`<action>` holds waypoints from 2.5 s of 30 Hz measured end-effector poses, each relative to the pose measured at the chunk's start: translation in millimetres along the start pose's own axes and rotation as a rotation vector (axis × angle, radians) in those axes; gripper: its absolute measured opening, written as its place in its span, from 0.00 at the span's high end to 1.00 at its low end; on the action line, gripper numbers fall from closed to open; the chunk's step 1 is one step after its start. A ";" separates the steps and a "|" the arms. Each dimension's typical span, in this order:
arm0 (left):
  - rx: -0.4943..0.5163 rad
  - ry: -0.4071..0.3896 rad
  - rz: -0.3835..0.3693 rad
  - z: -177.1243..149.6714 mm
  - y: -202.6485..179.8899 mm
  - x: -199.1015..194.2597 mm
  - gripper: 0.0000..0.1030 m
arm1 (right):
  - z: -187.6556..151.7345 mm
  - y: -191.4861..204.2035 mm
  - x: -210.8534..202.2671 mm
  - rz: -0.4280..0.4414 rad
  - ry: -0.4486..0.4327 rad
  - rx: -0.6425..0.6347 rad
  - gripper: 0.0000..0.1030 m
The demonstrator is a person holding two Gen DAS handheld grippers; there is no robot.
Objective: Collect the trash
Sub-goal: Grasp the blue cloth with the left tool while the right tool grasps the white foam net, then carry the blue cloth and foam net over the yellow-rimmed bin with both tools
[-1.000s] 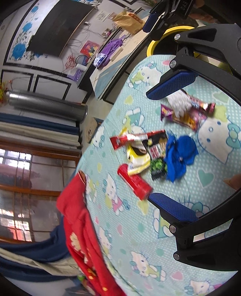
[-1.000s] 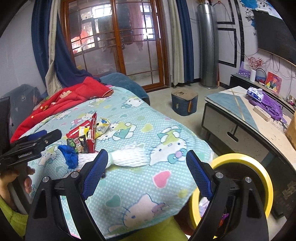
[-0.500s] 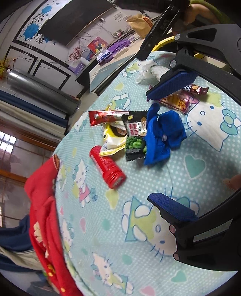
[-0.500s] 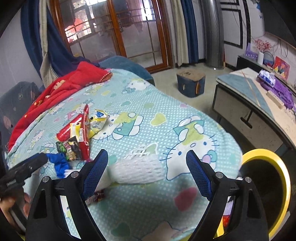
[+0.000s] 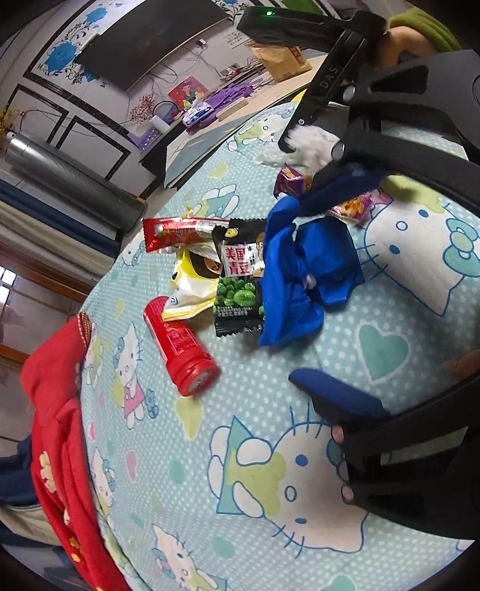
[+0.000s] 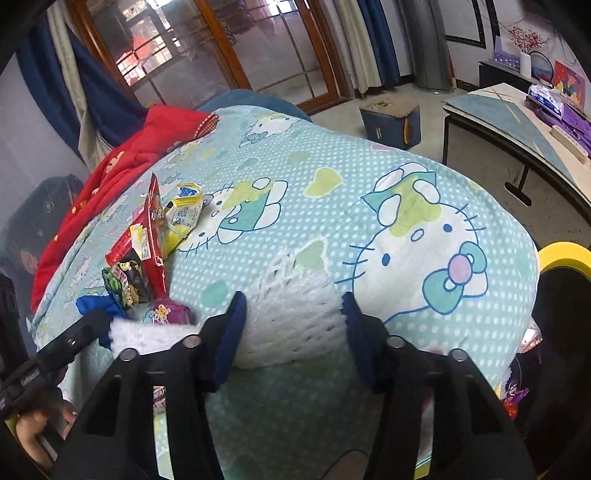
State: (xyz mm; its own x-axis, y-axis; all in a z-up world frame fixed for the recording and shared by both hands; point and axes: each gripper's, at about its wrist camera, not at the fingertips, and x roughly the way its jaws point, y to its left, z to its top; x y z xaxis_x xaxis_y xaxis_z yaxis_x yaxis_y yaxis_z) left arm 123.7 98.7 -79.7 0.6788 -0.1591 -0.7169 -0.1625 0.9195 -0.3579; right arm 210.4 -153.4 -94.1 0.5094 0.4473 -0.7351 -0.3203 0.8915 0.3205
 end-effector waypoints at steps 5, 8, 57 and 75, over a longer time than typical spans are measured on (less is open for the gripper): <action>0.002 0.012 -0.014 -1.1 1.1 0.8 0.50 | -4.8 -3.2 -9.9 0.023 -0.023 0.009 0.78; -0.004 0.025 -0.025 -2.3 3.2 0.9 0.62 | -4.5 -3.6 -18.5 0.030 -0.039 0.018 0.83; 0.241 -0.048 -0.241 -10.5 -109.6 -59.4 0.88 | -0.8 -40.6 -155.4 -0.039 -0.333 0.007 0.84; 0.383 -0.004 -0.317 -32.0 -172.5 -43.9 0.88 | -13.4 -88.7 -184.2 -0.173 -0.397 0.036 0.84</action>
State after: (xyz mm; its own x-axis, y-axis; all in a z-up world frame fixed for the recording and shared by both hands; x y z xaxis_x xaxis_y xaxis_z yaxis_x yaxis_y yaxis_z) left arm 99.0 -64.4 -5.6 0.6551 -0.4515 -0.6058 0.3264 0.8923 -0.3120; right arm 134.3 -315.8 4.9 0.8232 0.2784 -0.4949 -0.1794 0.9544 0.2385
